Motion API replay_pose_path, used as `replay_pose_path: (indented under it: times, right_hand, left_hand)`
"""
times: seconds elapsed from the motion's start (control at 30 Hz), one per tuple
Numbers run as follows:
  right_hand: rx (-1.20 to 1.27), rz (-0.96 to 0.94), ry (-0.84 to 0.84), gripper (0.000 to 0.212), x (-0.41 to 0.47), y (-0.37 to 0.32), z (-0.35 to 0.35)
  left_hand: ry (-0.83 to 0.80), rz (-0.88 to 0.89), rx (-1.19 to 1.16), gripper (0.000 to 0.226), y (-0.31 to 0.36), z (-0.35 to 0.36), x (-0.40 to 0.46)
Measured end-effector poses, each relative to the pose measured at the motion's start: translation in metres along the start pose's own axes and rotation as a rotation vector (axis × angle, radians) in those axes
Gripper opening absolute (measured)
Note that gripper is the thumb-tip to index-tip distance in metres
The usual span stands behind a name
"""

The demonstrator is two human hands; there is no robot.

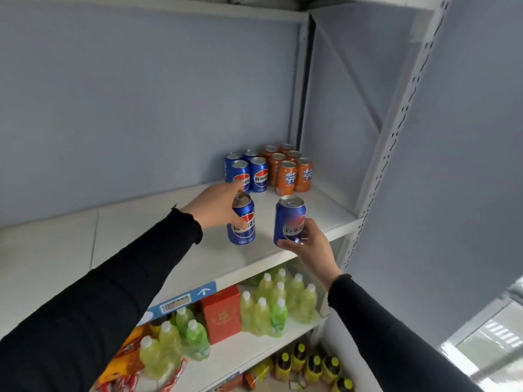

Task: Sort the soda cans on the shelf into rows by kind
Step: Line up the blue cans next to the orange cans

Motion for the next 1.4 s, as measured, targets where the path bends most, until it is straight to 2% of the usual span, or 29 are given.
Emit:
replay_pose_path:
  times: [0.3, 0.4, 0.47, 0.8, 1.0, 1.17, 1.27, 1.33, 1.4]
  right_hand:
    - [0.028, -0.027, -0.03, 0.06, 0.115, -0.018, 0.024]
    - [0.039, -0.011, -0.041, 0.063, 0.15, -0.017, 0.039]
    - [0.026, -0.002, -0.05, 0.063, 0.164, -0.02, 0.046]
    - [0.086, -0.092, -0.101, 0.059, 0.21, -0.011, 0.067]
    - [-0.025, -0.166, -0.061, 0.064, 0.212, -0.005, 0.063]
    - [-0.096, -0.177, -0.042, 0.059, 0.221, -0.001, 0.059]
    - [-0.243, -0.198, -0.014, 0.056, 0.227, -0.003, 0.06]
    - [-0.31, -0.216, 0.004, 0.055, 0.229, -0.003, 0.059]
    - [-0.32, -0.23, 0.003, 0.052, 0.227, -0.002, 0.056]
  left_hand:
    - [0.047, -0.042, 0.052, 0.059, -0.046, 0.017, 0.089]
    - [0.045, -0.059, 0.09, 0.064, -0.062, 0.021, 0.113]
    - [0.05, -0.061, 0.106, 0.069, -0.069, 0.023, 0.124]
    - [0.062, -0.12, 0.173, 0.056, -0.087, 0.037, 0.158]
    - [0.038, -0.168, 0.222, 0.083, -0.089, 0.039, 0.158]
    - [0.026, -0.177, 0.244, 0.065, -0.086, 0.038, 0.158]
    - [0.059, -0.191, 0.261, 0.06, -0.084, 0.04, 0.16]
    - [0.074, -0.208, 0.275, 0.059, -0.083, 0.041, 0.16]
    - [0.075, -0.229, 0.28, 0.068, -0.081, 0.043, 0.158]
Point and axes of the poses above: each hand's wrist, its own x-axis towards the middle knuckle, its own z-axis out of the palm, y = z × x, the point moved 4 cm from there along x, towards the middle knuckle, and after that the axes turned 12 degrees about z, right-handed, at the moved point
